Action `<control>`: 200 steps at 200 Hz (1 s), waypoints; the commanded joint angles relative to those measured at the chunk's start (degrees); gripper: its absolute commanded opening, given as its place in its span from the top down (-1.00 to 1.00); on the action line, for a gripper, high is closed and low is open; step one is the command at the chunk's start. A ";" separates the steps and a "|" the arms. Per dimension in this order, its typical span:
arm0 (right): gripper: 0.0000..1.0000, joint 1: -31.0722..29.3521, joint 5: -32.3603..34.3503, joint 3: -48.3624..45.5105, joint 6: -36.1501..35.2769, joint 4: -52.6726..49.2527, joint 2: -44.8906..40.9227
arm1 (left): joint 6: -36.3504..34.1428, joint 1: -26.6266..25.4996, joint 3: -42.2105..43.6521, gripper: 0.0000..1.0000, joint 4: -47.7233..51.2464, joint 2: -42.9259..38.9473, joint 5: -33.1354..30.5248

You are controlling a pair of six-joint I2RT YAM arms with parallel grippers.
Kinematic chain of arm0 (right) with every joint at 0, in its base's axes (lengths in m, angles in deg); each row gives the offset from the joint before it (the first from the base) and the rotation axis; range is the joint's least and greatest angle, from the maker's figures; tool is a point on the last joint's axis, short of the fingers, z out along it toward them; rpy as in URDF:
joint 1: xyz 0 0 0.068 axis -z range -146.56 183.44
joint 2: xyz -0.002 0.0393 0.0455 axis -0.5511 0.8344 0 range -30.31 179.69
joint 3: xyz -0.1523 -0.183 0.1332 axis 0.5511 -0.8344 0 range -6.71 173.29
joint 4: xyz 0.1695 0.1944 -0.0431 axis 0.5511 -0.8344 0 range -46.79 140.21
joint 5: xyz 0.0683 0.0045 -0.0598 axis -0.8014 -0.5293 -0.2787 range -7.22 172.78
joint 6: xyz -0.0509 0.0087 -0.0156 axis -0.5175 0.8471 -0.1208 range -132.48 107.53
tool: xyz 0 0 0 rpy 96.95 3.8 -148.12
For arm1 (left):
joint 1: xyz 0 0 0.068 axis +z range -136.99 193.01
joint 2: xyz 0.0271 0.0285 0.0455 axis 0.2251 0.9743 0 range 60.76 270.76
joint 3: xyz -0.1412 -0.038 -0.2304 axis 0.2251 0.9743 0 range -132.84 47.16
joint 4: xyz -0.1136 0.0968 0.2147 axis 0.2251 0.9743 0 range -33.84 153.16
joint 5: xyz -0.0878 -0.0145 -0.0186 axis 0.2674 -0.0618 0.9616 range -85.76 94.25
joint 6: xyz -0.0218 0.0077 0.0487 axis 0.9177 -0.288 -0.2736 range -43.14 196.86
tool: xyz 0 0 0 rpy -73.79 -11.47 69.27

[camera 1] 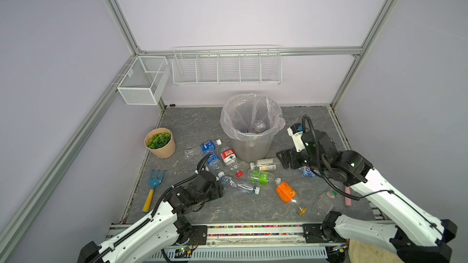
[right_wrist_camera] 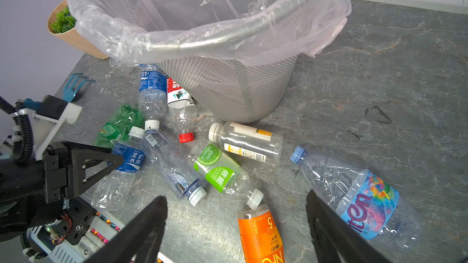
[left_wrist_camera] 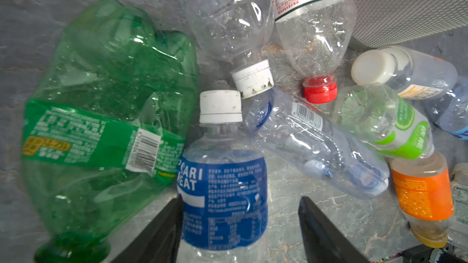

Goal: Throw the plastic bottles in the bin
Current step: 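Lower the left gripper and grasp the Pocari Sweat bottle by its middle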

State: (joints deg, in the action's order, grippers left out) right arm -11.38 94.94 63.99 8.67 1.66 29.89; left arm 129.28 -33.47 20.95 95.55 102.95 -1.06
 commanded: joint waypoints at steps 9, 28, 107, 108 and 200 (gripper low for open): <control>-0.77 -0.06 -0.01 -1.04 1.02 0.65 -1.71 | 1.85 -1.13 0.66 -0.42 -0.61 0.70 -1.82; -0.76 -0.06 0.12 -1.62 1.19 0.65 -2.10 | 2.06 -1.68 0.66 -0.41 -0.87 2.04 -1.82; -0.76 0.03 0.59 -3.76 1.79 0.65 -3.66 | 3.90 -4.78 2.57 -0.39 -4.08 5.54 -1.20; -0.76 0.01 0.59 -3.79 1.79 0.65 -3.72 | 3.95 -4.81 2.57 -0.39 -4.16 5.62 -1.20; -0.77 -0.01 1.06 -5.12 2.32 0.04 -6.08 | 6.03 -6.70 3.43 -0.21 -6.88 11.25 -1.47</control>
State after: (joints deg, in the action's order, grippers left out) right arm -11.38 95.20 59.95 10.05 1.63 25.24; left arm 133.70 -39.59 24.27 88.65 114.71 -1.56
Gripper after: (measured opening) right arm 0.882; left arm 0.649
